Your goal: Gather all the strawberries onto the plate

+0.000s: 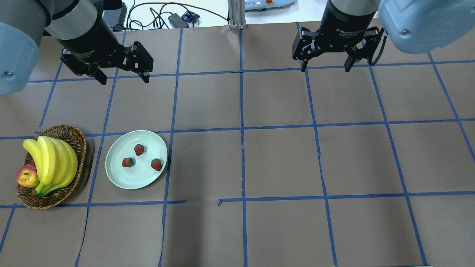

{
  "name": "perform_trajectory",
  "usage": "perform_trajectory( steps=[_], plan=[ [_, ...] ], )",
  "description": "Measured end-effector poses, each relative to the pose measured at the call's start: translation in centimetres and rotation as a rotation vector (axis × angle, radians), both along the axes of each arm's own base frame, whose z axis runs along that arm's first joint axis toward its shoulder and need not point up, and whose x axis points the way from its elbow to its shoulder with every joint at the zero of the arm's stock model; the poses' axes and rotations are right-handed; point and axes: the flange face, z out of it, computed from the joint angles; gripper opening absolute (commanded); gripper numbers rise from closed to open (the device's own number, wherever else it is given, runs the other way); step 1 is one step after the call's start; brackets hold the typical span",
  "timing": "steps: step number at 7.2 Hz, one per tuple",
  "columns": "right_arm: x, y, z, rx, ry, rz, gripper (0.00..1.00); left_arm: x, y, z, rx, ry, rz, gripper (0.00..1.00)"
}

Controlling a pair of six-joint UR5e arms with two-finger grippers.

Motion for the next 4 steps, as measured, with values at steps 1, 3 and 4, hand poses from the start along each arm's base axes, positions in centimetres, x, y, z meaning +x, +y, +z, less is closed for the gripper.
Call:
perform_trajectory(
  steps=[1, 3, 4],
  plan=[
    [0.01, 0.02, 0.09, -0.003, -0.001, 0.001, 1.0, 0.0, -0.03, 0.0, -0.001, 0.001, 0.001, 1.0],
    [0.02, 0.02, 0.09, -0.003, -0.003, -0.004, 1.0, 0.0, -0.04, 0.0, -0.001, 0.002, 0.001, 1.0],
    [0.04, 0.02, 0.1, -0.003, -0.003, -0.006, 1.0, -0.02, -0.04, -0.01, -0.001, 0.003, 0.002, 1.0]
  ],
)
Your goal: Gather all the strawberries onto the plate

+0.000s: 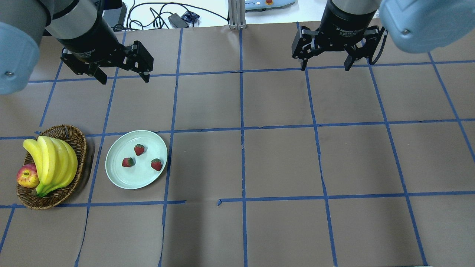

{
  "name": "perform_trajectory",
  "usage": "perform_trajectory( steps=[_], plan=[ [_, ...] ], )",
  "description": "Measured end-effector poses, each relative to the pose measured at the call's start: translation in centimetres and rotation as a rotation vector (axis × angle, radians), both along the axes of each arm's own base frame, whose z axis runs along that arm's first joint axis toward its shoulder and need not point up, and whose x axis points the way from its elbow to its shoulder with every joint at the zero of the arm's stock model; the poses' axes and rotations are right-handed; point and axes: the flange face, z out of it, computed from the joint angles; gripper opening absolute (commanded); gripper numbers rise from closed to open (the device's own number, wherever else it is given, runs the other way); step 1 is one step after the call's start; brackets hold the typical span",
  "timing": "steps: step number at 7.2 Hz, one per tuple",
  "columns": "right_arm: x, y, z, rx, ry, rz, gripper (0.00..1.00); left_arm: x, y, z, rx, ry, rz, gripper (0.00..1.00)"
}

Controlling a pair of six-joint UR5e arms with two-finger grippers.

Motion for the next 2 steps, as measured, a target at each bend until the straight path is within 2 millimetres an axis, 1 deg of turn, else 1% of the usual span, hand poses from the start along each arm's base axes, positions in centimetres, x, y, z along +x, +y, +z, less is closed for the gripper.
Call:
perform_trajectory(
  steps=[2],
  plan=[
    [0.01, 0.01, 0.07, -0.002, 0.0, -0.001, 1.0, -0.04, -0.01, -0.02, 0.001, 0.003, 0.0, 1.0]
  ],
)
